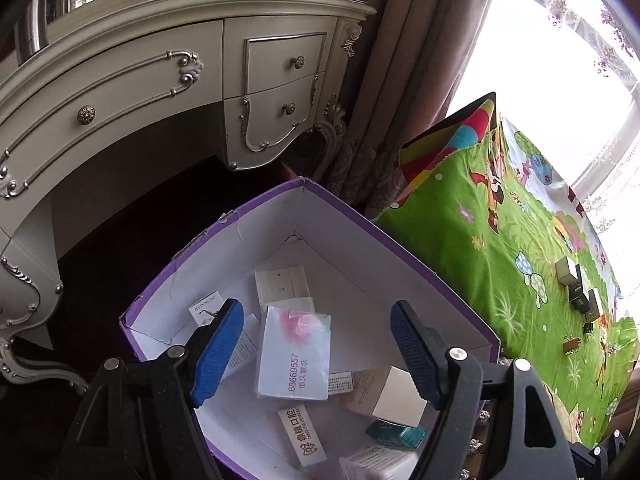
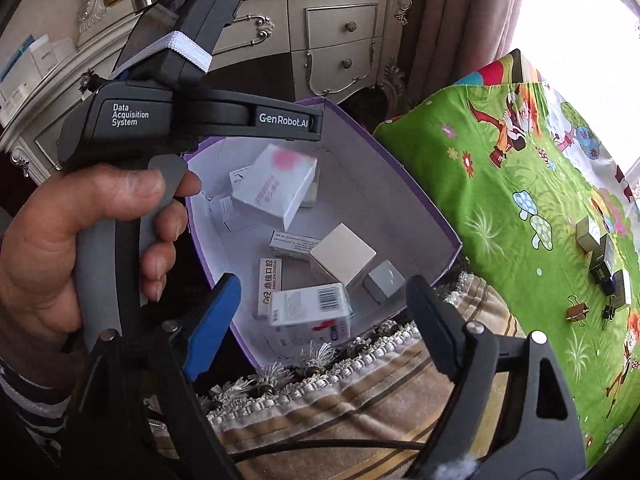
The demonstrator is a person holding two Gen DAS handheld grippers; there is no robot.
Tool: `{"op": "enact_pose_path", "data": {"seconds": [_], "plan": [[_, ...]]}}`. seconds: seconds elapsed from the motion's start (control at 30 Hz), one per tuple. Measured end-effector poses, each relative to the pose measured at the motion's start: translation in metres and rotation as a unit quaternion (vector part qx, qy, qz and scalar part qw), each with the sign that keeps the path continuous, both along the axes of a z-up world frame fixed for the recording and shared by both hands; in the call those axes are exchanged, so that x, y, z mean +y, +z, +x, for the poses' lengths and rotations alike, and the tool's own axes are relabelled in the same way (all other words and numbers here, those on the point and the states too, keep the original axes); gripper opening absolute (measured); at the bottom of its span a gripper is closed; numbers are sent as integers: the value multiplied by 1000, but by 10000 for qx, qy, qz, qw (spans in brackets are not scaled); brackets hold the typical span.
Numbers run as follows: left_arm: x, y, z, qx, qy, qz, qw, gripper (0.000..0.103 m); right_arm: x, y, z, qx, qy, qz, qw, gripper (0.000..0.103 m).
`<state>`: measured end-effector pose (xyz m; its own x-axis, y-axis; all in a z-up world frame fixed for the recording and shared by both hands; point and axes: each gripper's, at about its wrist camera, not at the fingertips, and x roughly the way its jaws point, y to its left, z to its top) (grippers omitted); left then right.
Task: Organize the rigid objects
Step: 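Carry the barcode box and pink-printed box to the purple box and release them, then move both open tools back over the bed toward the binder clips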
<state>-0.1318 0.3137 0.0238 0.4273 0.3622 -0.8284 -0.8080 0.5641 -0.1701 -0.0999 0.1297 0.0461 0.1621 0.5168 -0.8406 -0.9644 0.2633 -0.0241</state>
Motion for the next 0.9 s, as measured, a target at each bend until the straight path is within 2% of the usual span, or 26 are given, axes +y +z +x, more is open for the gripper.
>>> {"op": "enact_pose_path", "data": {"seconds": [0.13,0.3,0.43,0.5,0.6,0.7,0.8,0.9], "plan": [[-6,6,5,296,52,406,9987,81,-3,7,3,-306,-147,90,9994,93],[-10,14,7,179,-45,508,9985,82,-10,11,14,-594,-420,115,9973,93],[-17,16,13,232,-145,639,9976,82,-19,15,26,-605,-656,177,9958,93],[-24,18,17,134,-298,711,9969,82,-24,17,34,-589,-784,199,9950,93],[-32,21,24,-65,-528,665,9964,82,-34,19,47,-556,-1001,219,9932,93],[-43,22,34,-373,-830,455,9948,82,-49,20,61,-480,-1229,335,9907,93],[-55,22,50,-378,-1174,169,9922,82,-67,20,80,-365,-1540,412,9865,93],[-73,22,69,-380,-1488,132,9880,82,-86,19,101,-315,-1901,406,9804,93]]}}
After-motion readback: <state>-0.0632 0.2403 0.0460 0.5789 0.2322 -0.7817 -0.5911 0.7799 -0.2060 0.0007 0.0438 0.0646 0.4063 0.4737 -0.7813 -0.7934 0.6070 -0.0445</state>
